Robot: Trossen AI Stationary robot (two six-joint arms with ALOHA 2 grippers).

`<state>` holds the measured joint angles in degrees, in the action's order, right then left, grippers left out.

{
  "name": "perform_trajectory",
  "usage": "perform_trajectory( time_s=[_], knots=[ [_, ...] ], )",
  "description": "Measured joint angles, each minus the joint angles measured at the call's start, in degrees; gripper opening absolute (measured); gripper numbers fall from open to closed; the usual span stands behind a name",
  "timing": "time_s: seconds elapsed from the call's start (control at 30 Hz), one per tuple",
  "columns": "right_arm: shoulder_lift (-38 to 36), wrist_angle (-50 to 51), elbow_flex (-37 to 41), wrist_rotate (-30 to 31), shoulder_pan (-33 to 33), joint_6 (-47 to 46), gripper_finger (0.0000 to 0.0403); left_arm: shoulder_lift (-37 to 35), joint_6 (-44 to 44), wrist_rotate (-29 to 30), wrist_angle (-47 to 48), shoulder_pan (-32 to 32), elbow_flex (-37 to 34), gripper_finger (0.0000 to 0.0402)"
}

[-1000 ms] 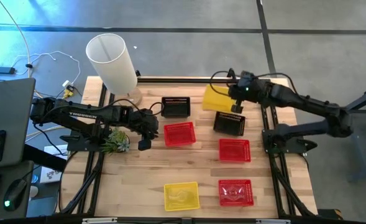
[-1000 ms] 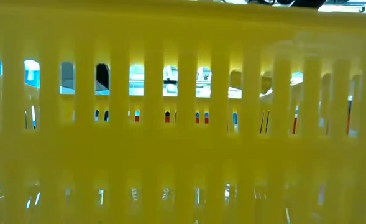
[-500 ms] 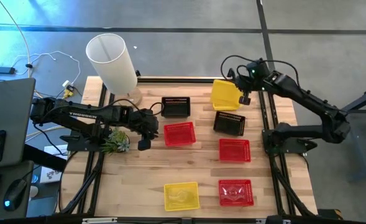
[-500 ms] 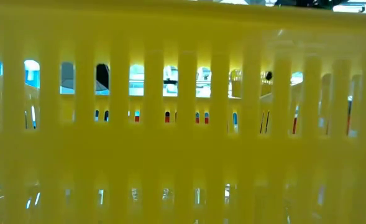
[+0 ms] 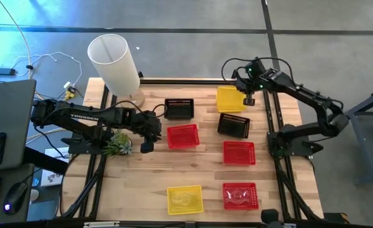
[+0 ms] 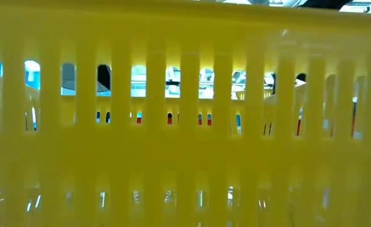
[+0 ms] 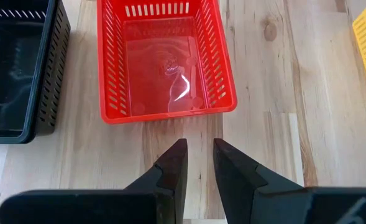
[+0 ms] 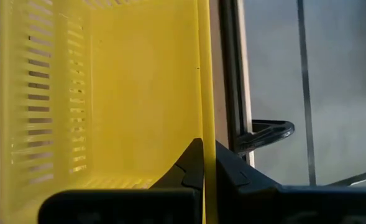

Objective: Stack baskets by color
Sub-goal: Stack the middle yellow bin on top of the top yellow bin

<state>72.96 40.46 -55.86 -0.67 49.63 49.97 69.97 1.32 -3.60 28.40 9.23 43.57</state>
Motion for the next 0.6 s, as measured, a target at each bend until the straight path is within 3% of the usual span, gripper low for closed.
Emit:
perform_trajectory(
  time_s=[0.6],
  knots=[
    [5.4, -1.2, 0.0, -6.8, 5.3, 2.0, 0.0000, 0.0, 1.2, 0.0, 0.0, 0.0, 0.0, 0.0064]
  ],
)
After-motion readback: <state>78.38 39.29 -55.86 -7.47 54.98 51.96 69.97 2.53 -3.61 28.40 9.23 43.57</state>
